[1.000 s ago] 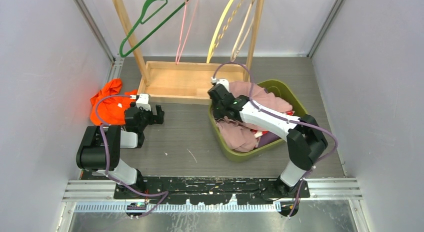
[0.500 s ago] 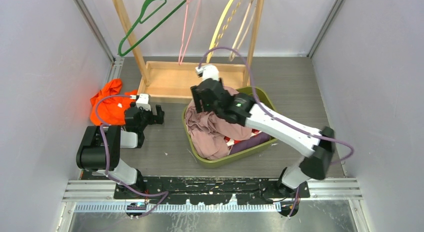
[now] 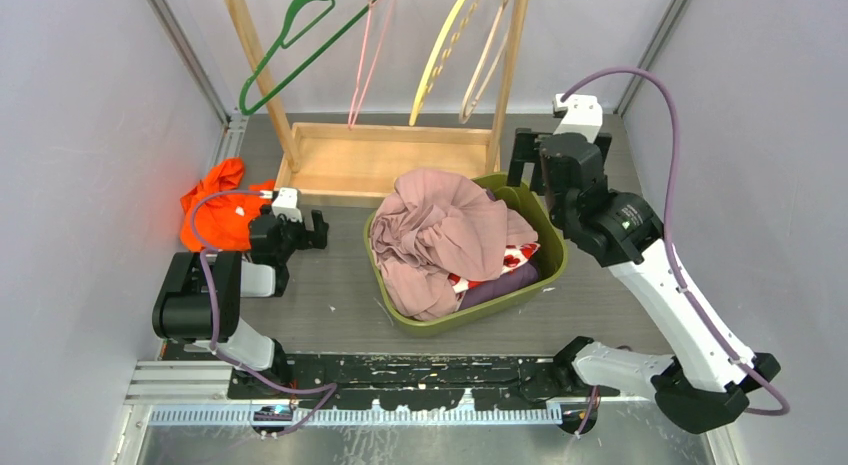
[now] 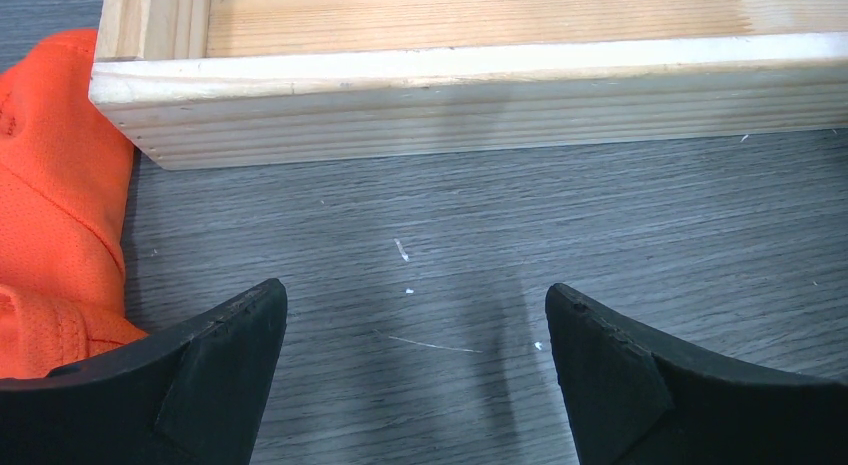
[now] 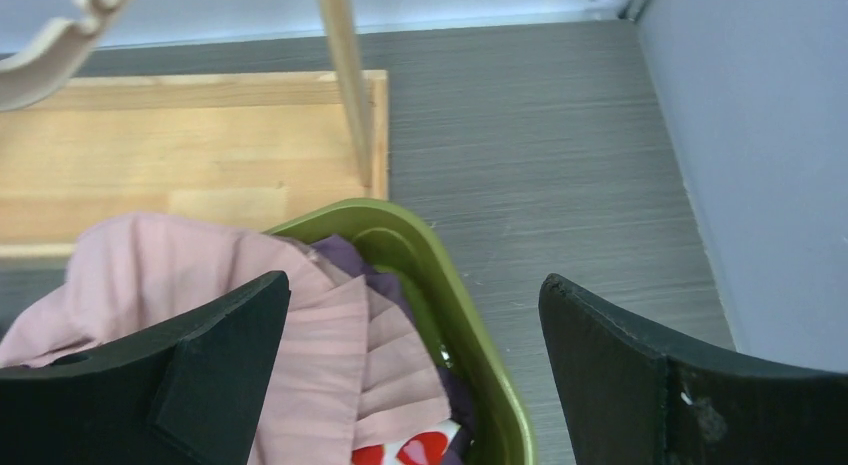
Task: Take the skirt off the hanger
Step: Reset both arms
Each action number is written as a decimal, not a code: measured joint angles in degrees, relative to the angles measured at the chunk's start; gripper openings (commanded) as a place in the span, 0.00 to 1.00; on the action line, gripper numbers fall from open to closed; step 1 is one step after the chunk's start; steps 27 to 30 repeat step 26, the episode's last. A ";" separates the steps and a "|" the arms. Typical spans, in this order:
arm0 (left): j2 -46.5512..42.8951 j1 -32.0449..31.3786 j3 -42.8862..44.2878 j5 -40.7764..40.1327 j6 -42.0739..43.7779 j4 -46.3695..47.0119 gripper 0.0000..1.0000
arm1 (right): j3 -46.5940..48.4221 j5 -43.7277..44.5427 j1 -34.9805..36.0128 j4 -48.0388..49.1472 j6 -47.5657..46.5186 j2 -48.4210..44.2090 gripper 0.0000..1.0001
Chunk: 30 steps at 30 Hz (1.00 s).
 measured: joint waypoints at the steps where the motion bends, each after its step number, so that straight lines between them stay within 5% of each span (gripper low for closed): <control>1: 0.02 0.00 0.00 0.00 0.00 0.00 0.99 | -0.28 -0.46 -2.01 -0.22 0.07 -0.20 1.00; 6: 0.00 0.00 0.00 0.00 0.02 0.00 0.99 | -0.20 0.24 -4.07 -1.57 0.33 0.76 1.00; 15: 0.00 0.00 0.00 0.00 0.00 -0.02 0.99 | 7.41 14.84 -4.07 -10.93 12.02 11.10 1.00; 30: 0.00 0.00 0.00 0.00 0.00 0.00 0.99 | 3.21 23.34 -4.07 -8.72 11.41 6.14 1.00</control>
